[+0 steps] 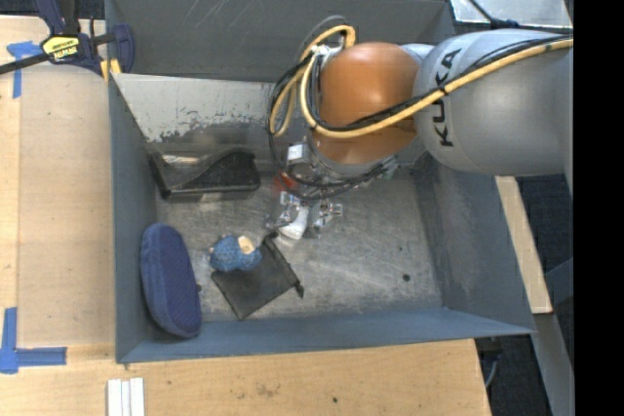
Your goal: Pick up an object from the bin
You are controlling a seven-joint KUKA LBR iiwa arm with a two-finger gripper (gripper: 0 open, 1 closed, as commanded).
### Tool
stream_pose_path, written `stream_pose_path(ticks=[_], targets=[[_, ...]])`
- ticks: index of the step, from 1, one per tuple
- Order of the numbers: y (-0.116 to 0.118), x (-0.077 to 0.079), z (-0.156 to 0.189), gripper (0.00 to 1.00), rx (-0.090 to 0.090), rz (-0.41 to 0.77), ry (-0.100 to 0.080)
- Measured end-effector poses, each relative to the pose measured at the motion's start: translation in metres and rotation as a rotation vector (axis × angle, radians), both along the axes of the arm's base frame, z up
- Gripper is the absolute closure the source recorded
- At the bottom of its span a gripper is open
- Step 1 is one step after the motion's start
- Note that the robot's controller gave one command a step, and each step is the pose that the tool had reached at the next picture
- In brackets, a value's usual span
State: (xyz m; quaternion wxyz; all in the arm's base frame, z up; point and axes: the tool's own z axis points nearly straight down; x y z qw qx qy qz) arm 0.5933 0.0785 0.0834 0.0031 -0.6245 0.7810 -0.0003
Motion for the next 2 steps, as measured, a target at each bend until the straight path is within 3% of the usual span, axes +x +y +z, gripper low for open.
stream_pose_path(ticks=[2], targets=[[0.0,0.003,0.077,1.0,-0.001,-0.008,-0.002]])
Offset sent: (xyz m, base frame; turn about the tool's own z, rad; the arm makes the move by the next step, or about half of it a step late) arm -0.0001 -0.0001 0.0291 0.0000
